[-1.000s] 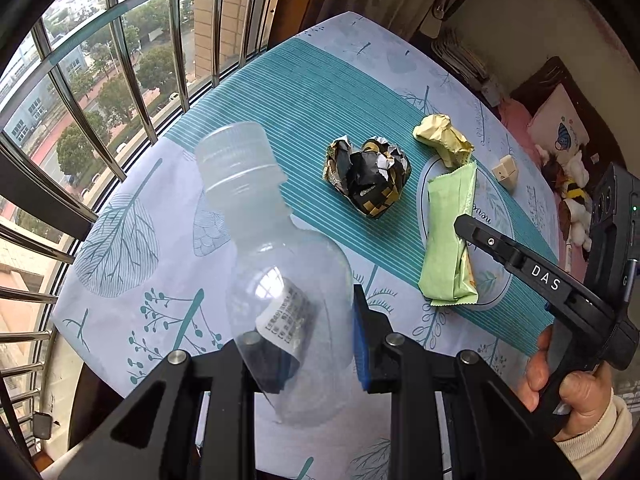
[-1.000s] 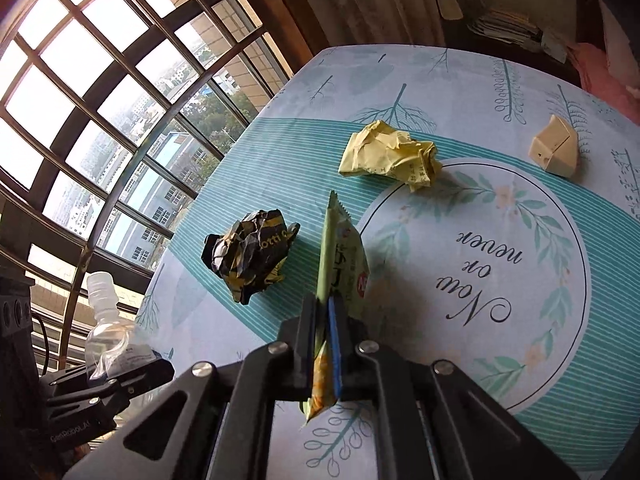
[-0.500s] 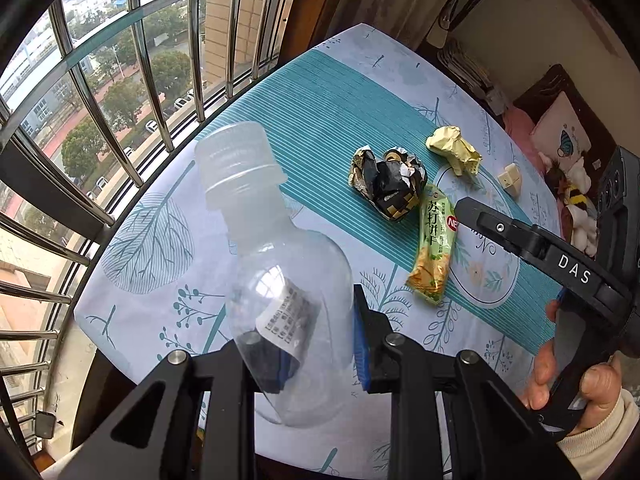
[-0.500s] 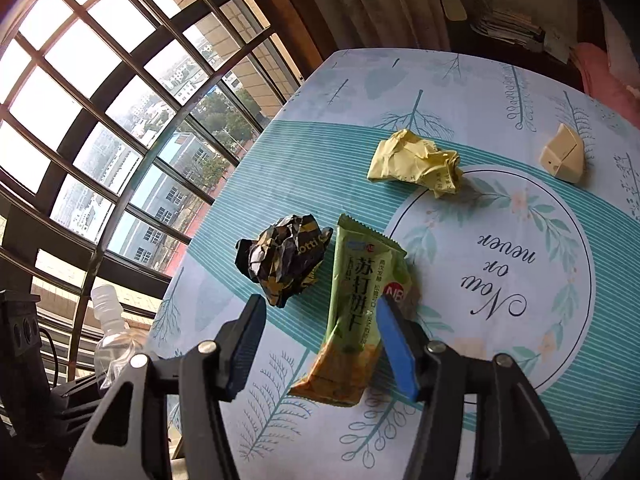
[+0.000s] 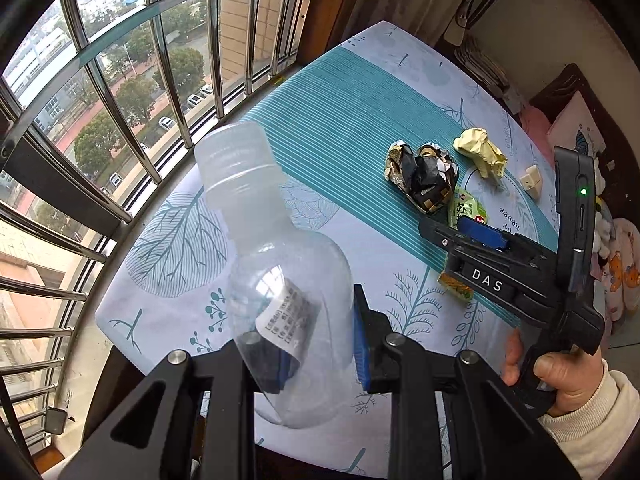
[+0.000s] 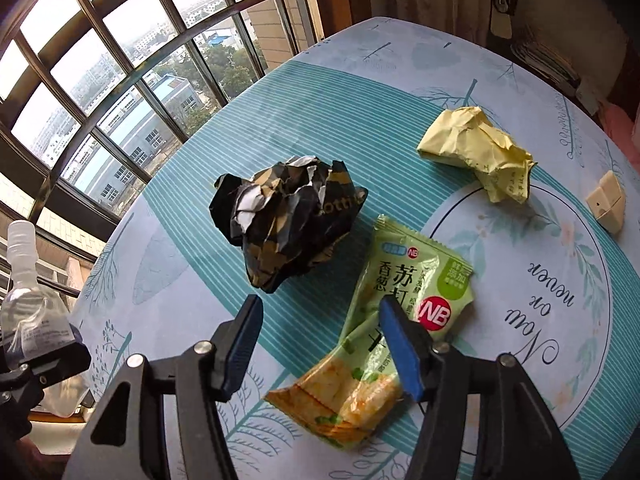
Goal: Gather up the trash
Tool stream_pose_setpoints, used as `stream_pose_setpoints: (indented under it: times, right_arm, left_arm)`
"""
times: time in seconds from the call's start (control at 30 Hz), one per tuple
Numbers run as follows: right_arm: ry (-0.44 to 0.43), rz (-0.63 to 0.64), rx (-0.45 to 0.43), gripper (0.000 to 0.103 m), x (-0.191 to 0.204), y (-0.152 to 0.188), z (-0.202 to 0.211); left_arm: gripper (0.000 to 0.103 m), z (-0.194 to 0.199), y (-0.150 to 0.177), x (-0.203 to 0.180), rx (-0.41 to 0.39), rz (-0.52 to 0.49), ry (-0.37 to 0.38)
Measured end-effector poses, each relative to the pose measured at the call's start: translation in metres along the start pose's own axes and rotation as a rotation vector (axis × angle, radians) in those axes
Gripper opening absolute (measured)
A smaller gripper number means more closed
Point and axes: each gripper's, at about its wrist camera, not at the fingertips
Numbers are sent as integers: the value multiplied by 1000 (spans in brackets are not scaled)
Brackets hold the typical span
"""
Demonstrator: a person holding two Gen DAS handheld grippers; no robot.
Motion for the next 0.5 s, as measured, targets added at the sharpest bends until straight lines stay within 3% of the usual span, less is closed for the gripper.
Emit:
stream_pose_setpoints:
  times: [0.13, 0.27, 0.37, 0.4, 0.43, 0.5]
  right_arm:
    - [-9, -40, -21, 16, -11, 0, 4]
    - [-26, -79, -35, 13, -21, 2, 14]
    - [-105, -133, -52, 14, -21, 1, 29]
    - [-129, -141, -74, 27, -20, -1, 36]
    - [-136, -142, -97, 56, -18, -4, 41]
    - [-145, -151, -135, 81, -15, -13, 45]
  left_arm:
    - [23, -2, 2, -3, 3, -15, 1]
    - [23, -3, 3, -7, 11, -33, 14]
    - [23, -1, 3, -10, 11, -54, 24]
    - [23, 0, 3, -10, 8, -60, 24]
    - [23, 1, 2, -10, 5, -65, 24]
    - [23, 2, 0, -10, -1, -68, 20]
Point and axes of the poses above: each gripper's, at about its wrist camera, not at the fingertips, and z roughly against the way its jaws point, x to its left, y to its underside, and after that the axes turned 11 degrees about -x, right-handed
